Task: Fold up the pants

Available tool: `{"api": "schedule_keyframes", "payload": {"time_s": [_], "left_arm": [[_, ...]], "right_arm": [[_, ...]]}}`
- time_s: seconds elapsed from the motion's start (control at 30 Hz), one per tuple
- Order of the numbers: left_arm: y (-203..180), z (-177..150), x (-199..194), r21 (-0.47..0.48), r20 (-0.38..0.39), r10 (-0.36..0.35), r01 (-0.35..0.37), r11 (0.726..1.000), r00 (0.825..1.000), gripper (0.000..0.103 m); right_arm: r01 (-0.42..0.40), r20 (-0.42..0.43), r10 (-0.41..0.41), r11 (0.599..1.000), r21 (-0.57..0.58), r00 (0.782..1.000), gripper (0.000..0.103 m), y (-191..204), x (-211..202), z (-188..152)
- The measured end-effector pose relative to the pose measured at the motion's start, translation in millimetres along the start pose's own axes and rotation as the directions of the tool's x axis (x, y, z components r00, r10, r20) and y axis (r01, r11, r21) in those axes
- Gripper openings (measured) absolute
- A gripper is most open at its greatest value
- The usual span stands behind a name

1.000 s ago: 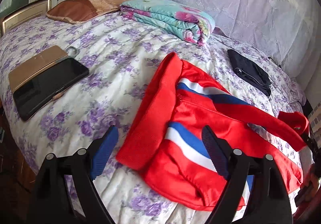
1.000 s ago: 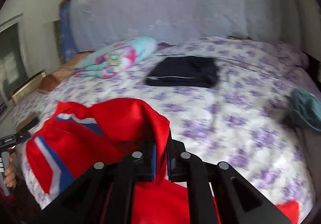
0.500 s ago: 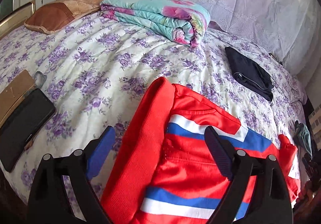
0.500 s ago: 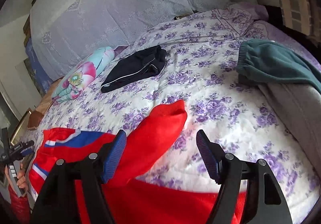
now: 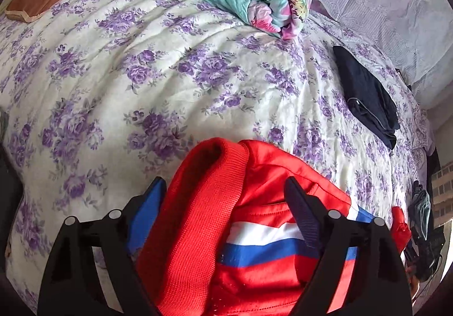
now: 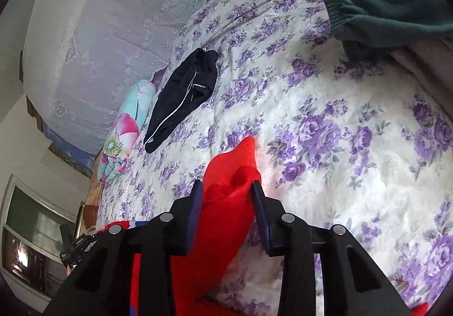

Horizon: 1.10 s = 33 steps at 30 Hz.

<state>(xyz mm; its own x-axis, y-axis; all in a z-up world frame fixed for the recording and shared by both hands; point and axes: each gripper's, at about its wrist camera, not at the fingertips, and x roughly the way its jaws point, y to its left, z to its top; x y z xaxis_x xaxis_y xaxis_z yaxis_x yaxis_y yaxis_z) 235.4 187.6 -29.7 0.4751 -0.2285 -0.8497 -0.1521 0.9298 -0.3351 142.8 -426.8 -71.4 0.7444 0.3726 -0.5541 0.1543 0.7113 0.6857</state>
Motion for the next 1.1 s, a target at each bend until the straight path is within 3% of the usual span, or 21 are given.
{"api": "schedule_keyframes", "payload": {"time_s": [0.07, 0.2, 0.27, 0.37, 0.47, 0.57, 0.6, 0.7, 0.77, 0.9, 1.0, 1.1], "left_arm": [[3, 3, 2, 0.005, -0.008, 0.013, -0.013, 1.000, 1.000, 0.063], [8, 5, 2, 0.004, 0.002, -0.003, 0.003, 1.000, 1.000, 0.044], [8, 2, -10, 0.011, 0.055, 0.011, -0.012, 1.000, 0.998, 0.021], [2, -7, -37, 0.038, 0.124, -0.028, 0.023, 0.999, 0.992, 0.013], [-9, -19, -73, 0.092, 0.208, -0.073, 0.054, 0.994, 0.975, 0.012], [-17, -32, -107, 0.147, 0.256, -0.148, 0.113, 0.983, 0.955, 0.012], [-18, -35, -114, 0.164, 0.263, -0.162, 0.121, 0.979, 0.951, 0.012], [-17, -39, -122, 0.176, 0.288, -0.138, 0.089, 0.980, 0.948, 0.012], [-10, -39, -115, 0.149, 0.274, -0.114, 0.075, 0.986, 0.955, 0.012], [11, -44, -104, 0.093, 0.259, -0.101, 0.080, 0.993, 0.961, 0.012], [19, -46, -105, 0.073, 0.263, -0.087, 0.071, 0.995, 0.961, 0.013], [20, -47, -107, 0.068, 0.264, -0.080, 0.065, 0.996, 0.961, 0.013]], "right_arm": [[0.000, -0.004, -0.001, 1.000, -0.027, 1.000, 0.030, 5, 6, 1], [0.013, 0.021, -0.011, 0.998, -0.067, 1.000, 0.012, 12, 4, 2], [0.016, 0.051, -0.012, 0.996, -0.087, 0.999, 0.011, 17, -8, -1], [0.016, 0.112, -0.003, 0.993, -0.114, 0.994, 0.010, 24, -39, -5], [0.009, 0.193, 0.019, 0.989, -0.146, 0.981, 0.010, 33, -88, -16], [0.080, 0.274, -0.014, 0.969, -0.233, 0.962, 0.011, 47, -139, -35], [0.123, 0.298, -0.042, 0.959, -0.257, 0.954, 0.013, 49, -152, -41], [0.284, 0.360, -0.174, 0.918, -0.277, 0.917, 0.080, 44, -173, -47], [0.345, 0.403, -0.221, 0.899, -0.268, 0.888, 0.079, 33, -183, -48], [0.308, 0.354, -0.223, 0.929, -0.204, 0.908, 0.070, 1, -185, -49], [0.279, 0.274, -0.219, 0.938, -0.205, 0.936, 0.054, -13, -168, -60], [0.197, 0.165, -0.160, 0.950, -0.244, 0.973, 0.044, -13, -147, -76]]}}
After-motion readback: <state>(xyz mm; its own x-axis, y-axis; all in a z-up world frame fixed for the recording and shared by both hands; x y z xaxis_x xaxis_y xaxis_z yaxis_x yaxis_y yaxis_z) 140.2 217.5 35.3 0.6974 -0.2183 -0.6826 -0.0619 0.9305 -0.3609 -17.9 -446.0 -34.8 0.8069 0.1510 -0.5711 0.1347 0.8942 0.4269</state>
